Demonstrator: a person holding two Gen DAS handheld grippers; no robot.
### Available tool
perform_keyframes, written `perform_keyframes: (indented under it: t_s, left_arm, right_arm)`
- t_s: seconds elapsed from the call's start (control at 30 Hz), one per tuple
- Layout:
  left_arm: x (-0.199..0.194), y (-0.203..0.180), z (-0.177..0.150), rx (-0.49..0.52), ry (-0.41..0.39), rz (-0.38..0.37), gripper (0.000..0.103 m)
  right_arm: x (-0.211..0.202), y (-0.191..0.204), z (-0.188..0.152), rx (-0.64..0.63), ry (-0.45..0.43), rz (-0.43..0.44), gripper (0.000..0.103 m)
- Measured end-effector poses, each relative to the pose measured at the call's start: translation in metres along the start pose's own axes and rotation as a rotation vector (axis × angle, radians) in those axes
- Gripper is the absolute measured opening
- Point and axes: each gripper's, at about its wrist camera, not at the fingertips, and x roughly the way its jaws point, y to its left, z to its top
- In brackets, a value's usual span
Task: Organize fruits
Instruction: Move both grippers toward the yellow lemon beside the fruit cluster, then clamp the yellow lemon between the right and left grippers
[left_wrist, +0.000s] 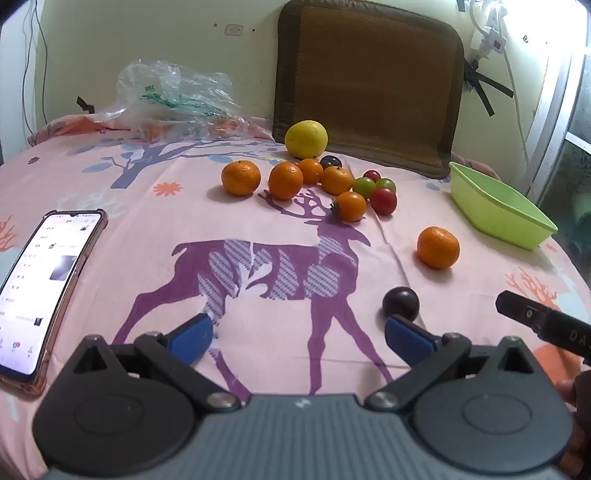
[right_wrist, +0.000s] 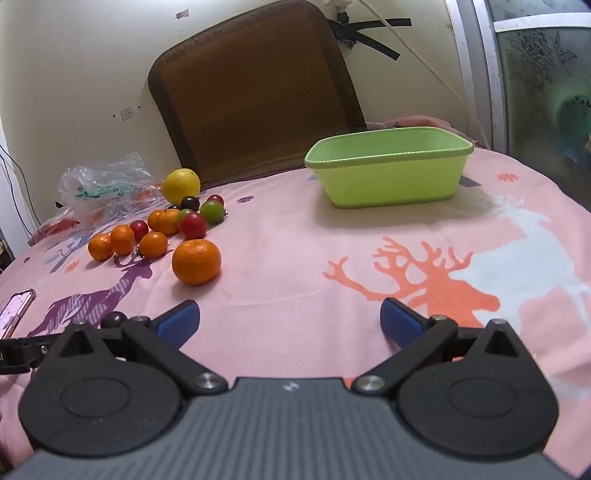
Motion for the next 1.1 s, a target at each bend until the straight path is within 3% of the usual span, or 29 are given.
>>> perform_keyframes:
  t_s: [0.1,0.2,0.43,0.53,0.67,0.7,0.8,0.93,1.1]
  left_arm:
    - [-0.004,0.007,-0.005,0.009,-0.031,-0.029,0.103]
    - [-0.009,0.008,-0.009,0.079,-0.042,-0.055,0.103]
    - [-0.018,0.016,-0.011,0.139,-0.054,-0.035,0.103]
    - [-0.029,0.028,0.004,0.13,-0.079,-0.094,0.103]
    - [-0.035,0.048,0.052,0.14,-0.089,-0.169,0.103]
    - [-0.034,0.053,0.071,0.144,-0.094,-0.178,0.103]
    - [-0.022,0.062,0.126,0.152,-0.111,-0.208,0.103]
    - [0.03,0.065,0.193,0.162,-0.105,-0.284,0.103]
    - [0.123,0.069,0.242,0.053,-0.007,-0.381,0.103]
  right_arm:
    - [0.0,0.0,0.0,-0.005,0.003,-0.001,0.103]
    - [0.005,0.0,-0.001,-0.008,0.006,-0.001,0.103]
    - [0.001,0.0,0.0,-0.005,0.003,-0.004,0.103]
    - [-0.002,0.005,0.003,-0.053,0.003,-0.033,0.102]
    - [-0.008,0.012,0.037,-0.186,-0.062,0.014,0.088]
    - [-0.004,0.015,0.054,-0.219,-0.06,0.042,0.081]
    - [0.014,0.02,0.104,-0.236,-0.042,0.115,0.073]
    - [0.082,0.047,0.171,-0.228,0.052,0.258,0.073]
    - [0.194,0.104,0.187,-0.377,0.184,0.319,0.074]
